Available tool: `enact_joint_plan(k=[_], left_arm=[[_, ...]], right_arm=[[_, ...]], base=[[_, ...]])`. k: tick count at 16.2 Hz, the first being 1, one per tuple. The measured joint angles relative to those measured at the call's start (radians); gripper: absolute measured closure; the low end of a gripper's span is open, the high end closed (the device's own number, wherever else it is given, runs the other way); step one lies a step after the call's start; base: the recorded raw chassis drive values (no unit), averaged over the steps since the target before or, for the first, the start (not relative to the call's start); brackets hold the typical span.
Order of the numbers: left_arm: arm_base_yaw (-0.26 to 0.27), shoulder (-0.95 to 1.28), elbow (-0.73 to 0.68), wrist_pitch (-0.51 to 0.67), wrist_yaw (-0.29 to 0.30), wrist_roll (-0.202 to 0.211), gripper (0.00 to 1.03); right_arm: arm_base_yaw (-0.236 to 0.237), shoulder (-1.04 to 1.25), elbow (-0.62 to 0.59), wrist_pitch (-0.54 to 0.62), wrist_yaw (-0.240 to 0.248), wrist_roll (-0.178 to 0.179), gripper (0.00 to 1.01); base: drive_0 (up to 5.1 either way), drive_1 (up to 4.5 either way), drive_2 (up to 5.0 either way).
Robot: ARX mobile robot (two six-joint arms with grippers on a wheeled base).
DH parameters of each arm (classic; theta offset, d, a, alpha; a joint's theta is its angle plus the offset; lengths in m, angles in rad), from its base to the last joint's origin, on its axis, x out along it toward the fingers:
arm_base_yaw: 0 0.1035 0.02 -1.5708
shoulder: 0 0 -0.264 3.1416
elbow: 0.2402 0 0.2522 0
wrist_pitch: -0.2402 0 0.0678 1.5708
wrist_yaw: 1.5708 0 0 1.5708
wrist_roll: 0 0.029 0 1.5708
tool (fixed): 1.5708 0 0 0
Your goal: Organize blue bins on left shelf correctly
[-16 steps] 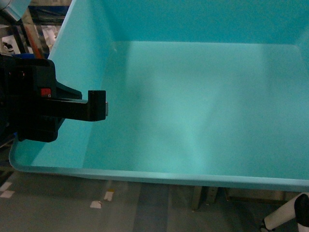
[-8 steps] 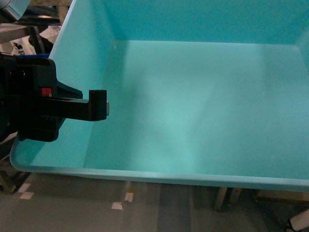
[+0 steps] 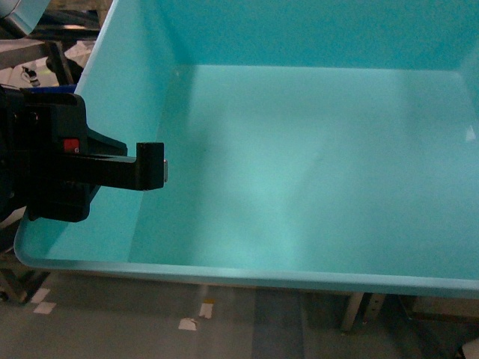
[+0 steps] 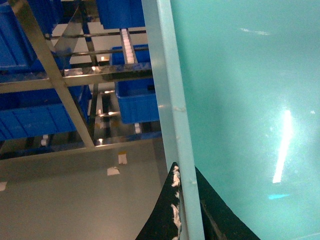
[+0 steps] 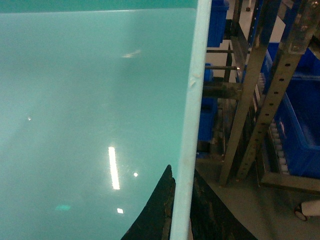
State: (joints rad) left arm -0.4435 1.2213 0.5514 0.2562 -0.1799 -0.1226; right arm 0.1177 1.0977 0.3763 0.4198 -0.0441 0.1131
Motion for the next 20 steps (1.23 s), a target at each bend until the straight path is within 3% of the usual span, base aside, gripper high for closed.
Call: enact_joint_plan(k=[12, 15, 20], left_arm=[[0.000, 0.001, 0.000, 0.006, 0.001, 0.000, 1.01], [0.000, 0.003, 0.000, 0.000, 0.001, 0.000, 1.01], [-0.002, 0.003, 0.000, 0.003, 0.000, 0.000, 1.01]], right_arm=[[0.000, 0.000, 0.000, 0.006, 0.000, 0.000, 0.94], [0.000, 0.006, 0.000, 0.003, 0.000, 0.000, 0.94], [-0.001, 0.006, 0.000, 0.002, 0.001, 0.000, 0.94]], base=[[0.0, 4.29, -4.2], [0.0, 0.00, 0.0], [-4.0, 1.98, 2.0]])
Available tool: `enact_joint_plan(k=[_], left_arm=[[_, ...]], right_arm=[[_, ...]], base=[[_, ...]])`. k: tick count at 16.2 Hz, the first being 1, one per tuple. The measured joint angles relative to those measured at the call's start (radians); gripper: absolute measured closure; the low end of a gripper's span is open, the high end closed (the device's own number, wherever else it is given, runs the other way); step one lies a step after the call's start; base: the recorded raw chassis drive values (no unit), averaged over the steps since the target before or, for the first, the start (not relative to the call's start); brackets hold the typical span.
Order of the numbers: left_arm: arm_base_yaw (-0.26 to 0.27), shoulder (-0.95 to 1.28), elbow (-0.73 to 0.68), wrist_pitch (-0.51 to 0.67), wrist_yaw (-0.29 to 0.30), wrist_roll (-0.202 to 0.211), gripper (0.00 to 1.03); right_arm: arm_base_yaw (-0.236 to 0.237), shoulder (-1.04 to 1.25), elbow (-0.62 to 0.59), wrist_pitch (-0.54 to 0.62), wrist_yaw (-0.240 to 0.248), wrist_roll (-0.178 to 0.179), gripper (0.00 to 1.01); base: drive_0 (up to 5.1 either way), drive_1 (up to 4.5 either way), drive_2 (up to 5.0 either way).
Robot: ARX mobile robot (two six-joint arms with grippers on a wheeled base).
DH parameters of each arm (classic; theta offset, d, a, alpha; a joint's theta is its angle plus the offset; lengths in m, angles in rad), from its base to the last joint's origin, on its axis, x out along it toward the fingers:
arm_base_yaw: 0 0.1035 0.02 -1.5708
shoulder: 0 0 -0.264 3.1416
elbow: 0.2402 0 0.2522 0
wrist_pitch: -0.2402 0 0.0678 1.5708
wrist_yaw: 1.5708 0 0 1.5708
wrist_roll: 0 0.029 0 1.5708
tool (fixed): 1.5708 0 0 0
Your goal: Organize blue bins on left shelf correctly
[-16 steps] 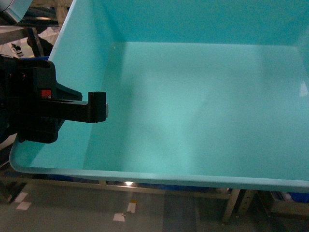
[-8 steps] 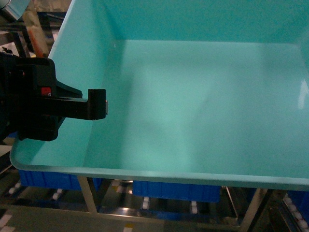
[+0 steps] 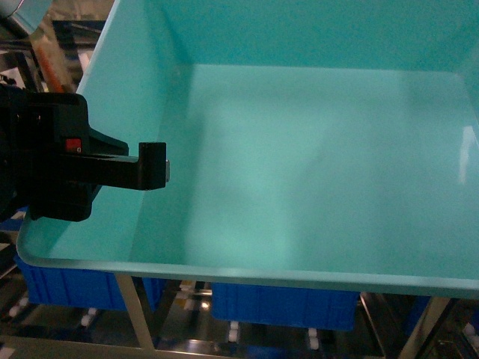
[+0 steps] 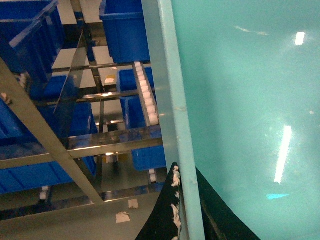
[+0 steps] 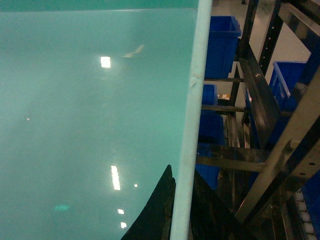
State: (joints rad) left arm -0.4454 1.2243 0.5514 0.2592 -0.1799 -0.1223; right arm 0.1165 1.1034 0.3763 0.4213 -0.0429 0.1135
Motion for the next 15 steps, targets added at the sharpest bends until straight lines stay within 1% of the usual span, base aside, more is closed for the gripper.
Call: enact_joint_plan(k=[5, 7, 10, 11, 12, 14, 15], left_arm=[[0.002, 0.000, 0.000, -0.004, 0.000, 0.000, 1.01], [-0.011, 0.017, 0.000, -0.029, -0.002, -0.006, 1.01], [-0.029, 0.087, 0.009, -0.055, -0.004, -0.027, 1.01], [-0.034, 0.117, 0.022, -0.076, 0.000, -0.034, 1.01], [-0.039, 0.159, 0.035, -0.066, -0.002, -0.034, 1.01], [-0.022, 0.280, 0.090, -0.034, 0.012, -0.031, 1.01], [-0.009, 0.328, 0.122, -0.017, 0.024, -0.032, 1.01]], right_arm=[[0.000, 0.000, 0.000, -0.003, -0.004, 0.000, 0.94], [-0.007, 0.018, 0.000, -0.021, -0.028, -0.003, 0.94], [-0.024, 0.103, 0.000, -0.026, -0.053, -0.031, 0.94], [-0.034, 0.135, 0.000, -0.019, -0.067, -0.036, 0.94], [-0.047, 0.178, 0.003, -0.005, -0.081, -0.040, 0.94], [-0.073, 0.317, 0.049, 0.055, -0.105, -0.058, 0.94], [-0.079, 0.377, 0.086, 0.085, -0.107, -0.065, 0.94]], base=[[0.0, 0.00, 0.0], [0.0, 0.00, 0.0], [0.0, 0.00, 0.0], [0.0, 0.00, 0.0], [0.0, 0.00, 0.0], [0.0, 0.00, 0.0], [0.0, 0.00, 0.0]])
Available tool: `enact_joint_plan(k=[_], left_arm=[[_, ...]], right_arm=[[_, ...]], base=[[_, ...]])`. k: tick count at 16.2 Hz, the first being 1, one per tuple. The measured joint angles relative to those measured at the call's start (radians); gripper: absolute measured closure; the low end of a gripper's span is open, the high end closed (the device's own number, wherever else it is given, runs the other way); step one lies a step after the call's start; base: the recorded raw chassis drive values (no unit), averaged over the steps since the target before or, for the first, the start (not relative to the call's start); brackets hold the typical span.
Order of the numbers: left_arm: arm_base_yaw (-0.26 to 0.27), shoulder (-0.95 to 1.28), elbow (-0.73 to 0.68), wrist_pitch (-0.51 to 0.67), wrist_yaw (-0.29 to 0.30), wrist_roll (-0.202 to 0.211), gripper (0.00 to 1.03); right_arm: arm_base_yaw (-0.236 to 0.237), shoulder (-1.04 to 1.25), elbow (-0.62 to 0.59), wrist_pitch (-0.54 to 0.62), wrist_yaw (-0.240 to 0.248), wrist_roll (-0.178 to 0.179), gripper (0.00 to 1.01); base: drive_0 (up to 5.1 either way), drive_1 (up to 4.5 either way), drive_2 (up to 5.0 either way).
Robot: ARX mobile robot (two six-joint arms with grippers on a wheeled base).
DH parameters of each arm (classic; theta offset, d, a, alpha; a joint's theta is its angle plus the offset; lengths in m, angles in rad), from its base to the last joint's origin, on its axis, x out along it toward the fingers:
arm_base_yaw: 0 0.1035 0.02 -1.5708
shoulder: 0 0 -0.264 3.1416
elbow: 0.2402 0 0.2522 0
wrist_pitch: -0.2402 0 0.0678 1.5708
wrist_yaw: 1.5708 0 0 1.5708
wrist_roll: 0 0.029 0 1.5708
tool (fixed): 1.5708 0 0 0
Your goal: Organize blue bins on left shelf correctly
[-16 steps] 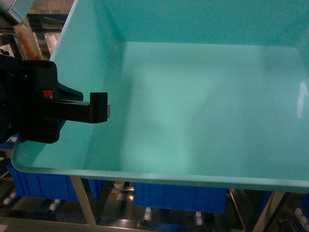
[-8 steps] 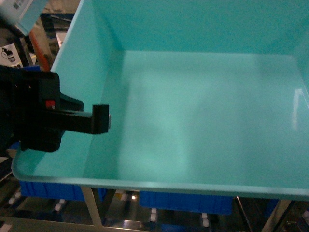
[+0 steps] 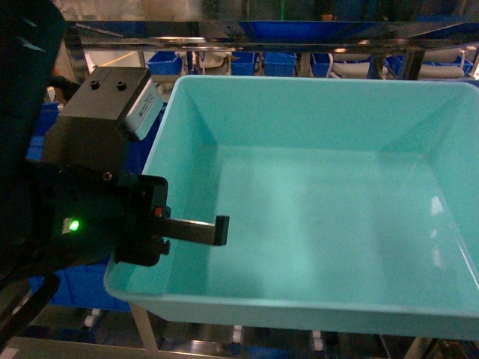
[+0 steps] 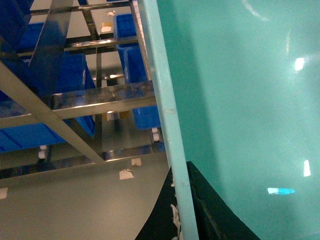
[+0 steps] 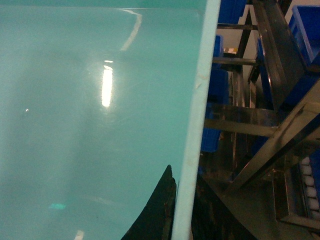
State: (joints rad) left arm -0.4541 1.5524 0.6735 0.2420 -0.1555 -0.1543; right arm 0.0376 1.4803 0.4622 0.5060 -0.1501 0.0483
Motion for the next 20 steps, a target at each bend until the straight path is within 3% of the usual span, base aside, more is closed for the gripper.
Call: enact_joint_plan(k=[2, 9, 16, 20], left_arm=[[0.021, 0.060, 0.054, 0.023, 0.020, 0.006, 1.01], [0.021, 0.060, 0.054, 0.021, 0.018, 0.006, 1.01], [0.018, 0.060, 0.054, 0.021, 0.016, 0.005, 1.01], [0.028, 0.060, 0.053, 0.015, 0.021, 0.006, 1.01]], right_arm=[[0.000, 0.090, 0.074, 0.040, 0.001, -0.006, 0.94], [0.001, 0.089, 0.075, 0.038, 0.000, -0.012, 0.94], [-0.005, 0.089, 0.075, 0.039, 0.000, -0.015, 0.94], [0.008, 0.089, 0.075, 0.041, 0.000, -0.016, 0.94]], base=[[0.0, 0.00, 0.0], [0.0, 0.00, 0.0], [-4.3, 4.33, 0.4], [0.0, 0.00, 0.0]])
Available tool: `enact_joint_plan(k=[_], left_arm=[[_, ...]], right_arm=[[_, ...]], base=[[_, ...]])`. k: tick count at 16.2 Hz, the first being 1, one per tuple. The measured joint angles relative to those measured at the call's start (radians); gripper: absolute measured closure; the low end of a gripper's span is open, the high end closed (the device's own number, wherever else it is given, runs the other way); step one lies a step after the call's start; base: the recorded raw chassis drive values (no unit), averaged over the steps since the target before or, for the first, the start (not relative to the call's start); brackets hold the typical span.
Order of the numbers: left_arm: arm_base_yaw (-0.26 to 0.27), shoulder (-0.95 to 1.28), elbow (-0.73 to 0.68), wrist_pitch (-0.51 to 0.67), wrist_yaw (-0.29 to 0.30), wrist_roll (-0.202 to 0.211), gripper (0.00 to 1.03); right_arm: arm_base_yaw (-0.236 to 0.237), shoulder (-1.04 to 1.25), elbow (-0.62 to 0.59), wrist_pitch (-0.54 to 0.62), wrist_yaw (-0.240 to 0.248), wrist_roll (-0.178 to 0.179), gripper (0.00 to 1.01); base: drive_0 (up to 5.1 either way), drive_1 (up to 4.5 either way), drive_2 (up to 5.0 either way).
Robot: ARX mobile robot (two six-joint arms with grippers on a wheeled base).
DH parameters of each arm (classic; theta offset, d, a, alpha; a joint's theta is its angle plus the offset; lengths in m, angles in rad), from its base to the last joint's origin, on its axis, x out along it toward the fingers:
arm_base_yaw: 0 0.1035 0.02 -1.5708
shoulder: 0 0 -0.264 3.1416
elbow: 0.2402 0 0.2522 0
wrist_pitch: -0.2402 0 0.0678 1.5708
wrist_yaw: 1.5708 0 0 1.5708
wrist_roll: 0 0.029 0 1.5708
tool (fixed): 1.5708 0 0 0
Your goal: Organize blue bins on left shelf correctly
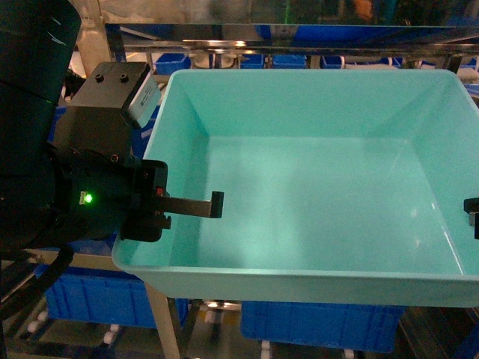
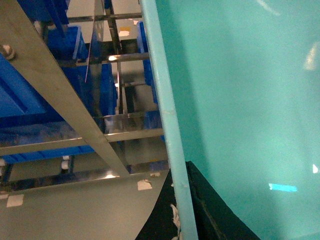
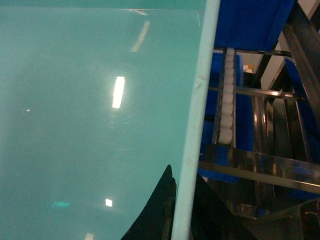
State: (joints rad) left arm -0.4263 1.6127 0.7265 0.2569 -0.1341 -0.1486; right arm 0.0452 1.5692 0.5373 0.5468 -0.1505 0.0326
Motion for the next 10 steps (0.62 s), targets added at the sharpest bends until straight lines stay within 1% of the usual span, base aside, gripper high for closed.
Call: enact_joint_plan(k=[1, 5, 7, 10], left_arm=[[-0.004, 0.000, 0.000, 0.006, 0.000, 0.000, 1.01], [-0.006, 0.000, 0.000, 0.003, -0.002, 0.000, 1.01], [-0.006, 0.000, 0.000, 0.006, -0.001, 0.000, 1.01], [-0.010, 0.000, 0.000, 0.007, -0.008, 0.000, 1.01]], right_arm=[[-0.006, 0.000, 0.000, -0.001, 0.001, 0.000, 0.94], [-0.006, 0.000, 0.000, -0.003, 0.001, 0.000, 0.94], [-0.006, 0.000, 0.000, -0.001, 0.001, 0.000, 0.94], [-0.013, 0.000, 0.000, -0.006, 0.001, 0.000, 0.94]], base=[[3.7, -2.20, -2.2], [4.2, -1.08, -3.3], [4.5, -2.17, -2.2], [0.0, 0.00, 0.0]])
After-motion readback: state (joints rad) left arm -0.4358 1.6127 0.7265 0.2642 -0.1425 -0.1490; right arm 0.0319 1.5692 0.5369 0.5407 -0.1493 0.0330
